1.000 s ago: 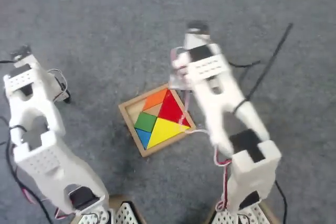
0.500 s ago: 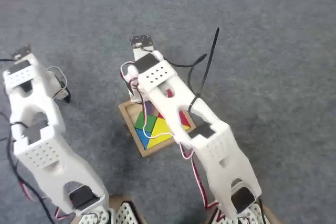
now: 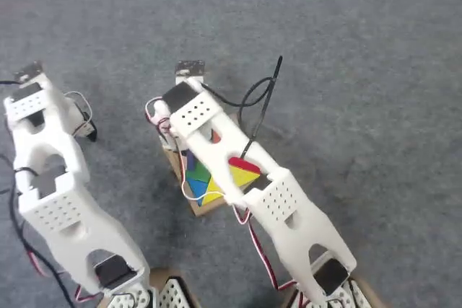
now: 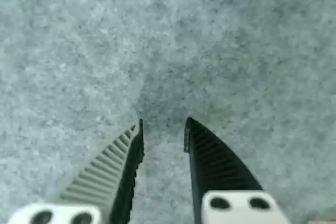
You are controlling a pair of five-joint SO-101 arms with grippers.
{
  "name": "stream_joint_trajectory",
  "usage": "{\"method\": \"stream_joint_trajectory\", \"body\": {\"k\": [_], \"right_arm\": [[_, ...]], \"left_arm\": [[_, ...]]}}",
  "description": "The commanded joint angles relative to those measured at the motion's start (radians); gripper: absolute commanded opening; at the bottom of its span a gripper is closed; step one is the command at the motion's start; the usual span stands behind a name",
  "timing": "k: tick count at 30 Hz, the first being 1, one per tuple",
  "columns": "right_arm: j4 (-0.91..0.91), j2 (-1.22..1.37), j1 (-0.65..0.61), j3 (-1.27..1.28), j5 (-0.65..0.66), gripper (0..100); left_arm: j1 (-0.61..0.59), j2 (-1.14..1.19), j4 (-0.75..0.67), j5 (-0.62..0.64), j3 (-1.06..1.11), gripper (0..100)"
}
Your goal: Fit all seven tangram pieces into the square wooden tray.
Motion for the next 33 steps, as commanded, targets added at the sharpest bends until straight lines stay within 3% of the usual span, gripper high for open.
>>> {"method": "stream_joint_trajectory", "body": {"k": [1,5,11,33], "right_arm": [[0.039,-0.007,-0.005,-0.086,-0.008,1.0],[0.035,-0.007,-0.004,-0.091,-0.006,2.5],[0.039,-0.007,-0.002,-0.089,-0.006,14.1],[-0.051,-0.018,-0.044,-0.101,0.044,14.4]], "left_arm": [[0.0,-0.012,0.002,0.009,-0.047,13],[0.002,-0.012,0.002,0.009,-0.047,13],[0.002,-0.012,0.002,0.009,-0.047,13],[0.023,-0.011,0.006,0.005,-0.044,13]]}}
